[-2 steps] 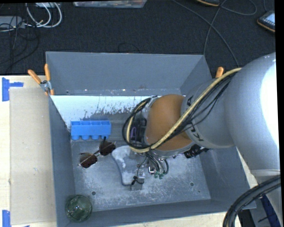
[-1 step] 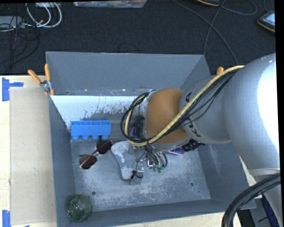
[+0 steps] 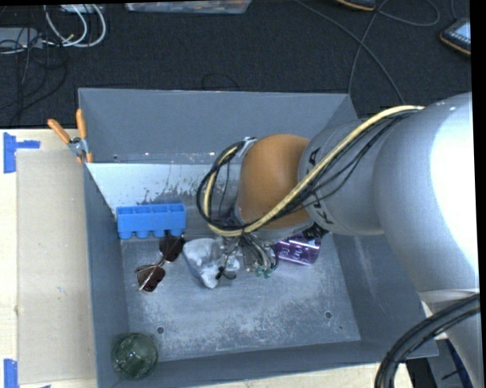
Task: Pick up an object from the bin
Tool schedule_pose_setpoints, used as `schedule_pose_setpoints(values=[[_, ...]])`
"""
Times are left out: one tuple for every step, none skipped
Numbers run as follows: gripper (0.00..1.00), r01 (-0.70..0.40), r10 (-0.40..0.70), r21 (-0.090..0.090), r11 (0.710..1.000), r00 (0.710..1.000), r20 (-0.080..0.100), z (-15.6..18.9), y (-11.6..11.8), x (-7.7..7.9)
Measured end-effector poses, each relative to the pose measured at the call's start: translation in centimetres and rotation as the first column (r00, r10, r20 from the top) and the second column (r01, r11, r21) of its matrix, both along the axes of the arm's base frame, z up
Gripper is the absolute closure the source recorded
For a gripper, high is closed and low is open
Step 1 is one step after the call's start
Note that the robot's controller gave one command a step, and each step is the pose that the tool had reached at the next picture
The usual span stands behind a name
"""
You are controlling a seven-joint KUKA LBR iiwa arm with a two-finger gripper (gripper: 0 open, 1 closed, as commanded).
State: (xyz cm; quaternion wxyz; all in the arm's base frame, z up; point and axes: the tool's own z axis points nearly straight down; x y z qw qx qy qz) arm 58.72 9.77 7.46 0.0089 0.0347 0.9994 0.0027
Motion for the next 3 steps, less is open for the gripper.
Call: schedule_pose_setpoints(values=[[1.00,0.000,0.000,0.000,1.000,1.000,0.000,0.0,0.0,0.0],[1.00,0.001,-0.001,0.000,1.000,1.000,-0.004,0.8,0.0,-0.1],[1.00,0.002,-0.002,0.000,1.000,1.000,-0.006,3.0,0.0,-0.2]])
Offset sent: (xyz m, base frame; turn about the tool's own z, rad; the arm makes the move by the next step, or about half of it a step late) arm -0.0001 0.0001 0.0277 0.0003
